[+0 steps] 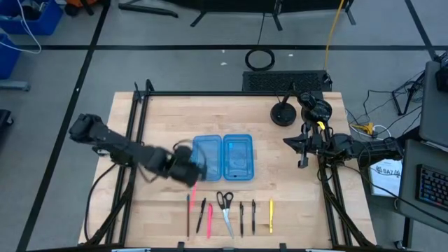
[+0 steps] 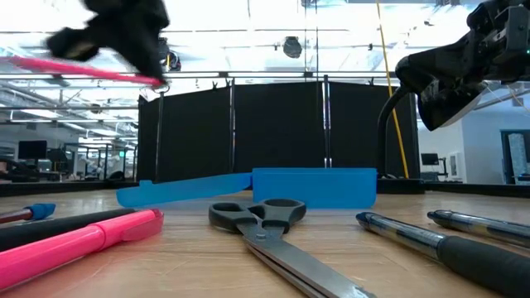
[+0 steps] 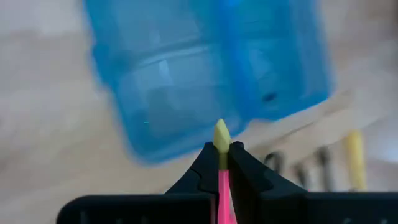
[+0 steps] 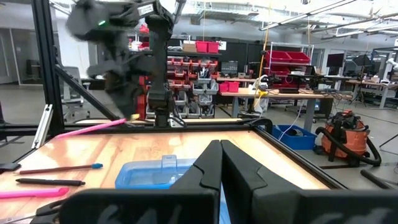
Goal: Pick & place school supplies into a supply box
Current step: Put the pink pencil into the blue pencil box
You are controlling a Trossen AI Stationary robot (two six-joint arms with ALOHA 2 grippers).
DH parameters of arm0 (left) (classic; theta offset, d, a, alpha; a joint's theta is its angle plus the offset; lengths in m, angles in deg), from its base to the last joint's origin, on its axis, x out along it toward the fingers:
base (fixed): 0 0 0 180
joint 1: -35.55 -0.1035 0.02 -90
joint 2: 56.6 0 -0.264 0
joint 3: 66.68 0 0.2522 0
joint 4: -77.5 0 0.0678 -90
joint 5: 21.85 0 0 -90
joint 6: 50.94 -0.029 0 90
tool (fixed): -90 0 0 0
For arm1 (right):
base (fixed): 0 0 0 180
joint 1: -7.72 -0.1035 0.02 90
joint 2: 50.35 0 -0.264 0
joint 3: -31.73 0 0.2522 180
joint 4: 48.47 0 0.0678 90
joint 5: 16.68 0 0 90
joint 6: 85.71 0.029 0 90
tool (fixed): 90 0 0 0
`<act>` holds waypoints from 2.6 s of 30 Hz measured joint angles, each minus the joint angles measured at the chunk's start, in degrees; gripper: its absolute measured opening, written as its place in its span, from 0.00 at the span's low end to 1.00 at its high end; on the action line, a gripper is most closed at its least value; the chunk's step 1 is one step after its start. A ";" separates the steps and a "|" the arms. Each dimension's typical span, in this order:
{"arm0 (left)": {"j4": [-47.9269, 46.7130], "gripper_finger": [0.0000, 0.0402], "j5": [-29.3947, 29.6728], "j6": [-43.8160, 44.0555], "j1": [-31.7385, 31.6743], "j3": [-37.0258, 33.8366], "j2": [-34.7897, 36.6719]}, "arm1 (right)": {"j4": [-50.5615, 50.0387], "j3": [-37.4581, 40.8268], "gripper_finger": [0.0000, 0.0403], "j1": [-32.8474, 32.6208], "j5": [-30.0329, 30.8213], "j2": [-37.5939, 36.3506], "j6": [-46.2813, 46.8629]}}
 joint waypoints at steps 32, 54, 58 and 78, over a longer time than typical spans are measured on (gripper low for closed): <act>35.29 0.04 -22.66 -24.91 -29.30 5.94 -24.13 | 0.05 -0.01 0.00 -0.01 -0.18 0.96 2.16; 28.47 0.05 -14.19 -25.68 -28.39 5.94 -24.13 | 0.11 -0.01 0.00 -0.01 -0.12 1.19 2.63; 28.55 0.04 -13.51 -25.69 -27.90 5.94 -24.33 | 0.11 -0.02 0.00 -0.01 -0.12 1.19 2.64; 30.50 0.06 -15.32 -24.79 -26.76 5.88 -28.75 | 0.17 -0.01 0.00 -0.01 -0.09 1.89 2.66</act>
